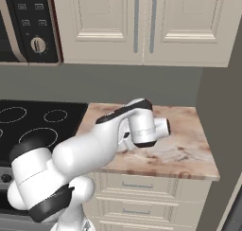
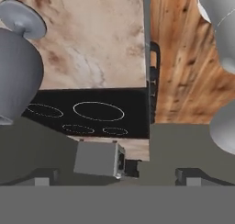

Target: Retrieve the wine glasses from the counter and place one next to each plate.

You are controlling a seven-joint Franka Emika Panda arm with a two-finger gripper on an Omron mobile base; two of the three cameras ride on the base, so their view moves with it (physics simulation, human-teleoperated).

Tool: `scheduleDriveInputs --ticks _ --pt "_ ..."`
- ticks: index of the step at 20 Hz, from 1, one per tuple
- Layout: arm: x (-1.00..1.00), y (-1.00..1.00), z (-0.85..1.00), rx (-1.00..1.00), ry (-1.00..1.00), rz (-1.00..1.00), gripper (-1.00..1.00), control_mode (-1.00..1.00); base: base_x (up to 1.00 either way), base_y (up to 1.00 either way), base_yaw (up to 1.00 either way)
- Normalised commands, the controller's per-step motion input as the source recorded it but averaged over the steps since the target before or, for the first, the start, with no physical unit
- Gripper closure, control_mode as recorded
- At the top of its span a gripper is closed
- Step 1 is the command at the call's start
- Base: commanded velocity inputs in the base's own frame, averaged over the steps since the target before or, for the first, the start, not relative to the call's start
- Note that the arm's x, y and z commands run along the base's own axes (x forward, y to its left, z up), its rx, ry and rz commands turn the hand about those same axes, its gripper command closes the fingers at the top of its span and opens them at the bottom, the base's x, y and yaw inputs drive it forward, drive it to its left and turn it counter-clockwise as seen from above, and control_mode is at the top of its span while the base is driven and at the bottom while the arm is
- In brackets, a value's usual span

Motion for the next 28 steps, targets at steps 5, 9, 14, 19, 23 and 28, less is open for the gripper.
scheduleDriveInputs --ticks 5,9,14,19,23,28 --pt "0.28 -0.12 -0.21 -0.05 0.23 -0.01 -1.0 -1.0 0.0 0.0 0.0" --pt "0.33 -0.09 -0.28 -0.03 0.12 0.0 -1.0 -1.0 0.0 0.0 0.0" --pt "0.32 -0.01 -0.19 -0.01 -0.02 0.0 -1.0 -1.0 0.0 0.0 0.0" --pt "0.19 -0.04 -0.17 0.0 -0.03 0.0 -1.0 -1.0 0.0 0.0 0.0" --pt "0.21 -0.13 -0.14 0.0 0.0 0.0 -1.0 -1.0 0.0 0.0 0.0" --pt "0.15 -0.01 -0.14 0.0 0.0 0.0 -1.0 -1.0 0.0 0.0 0.0"
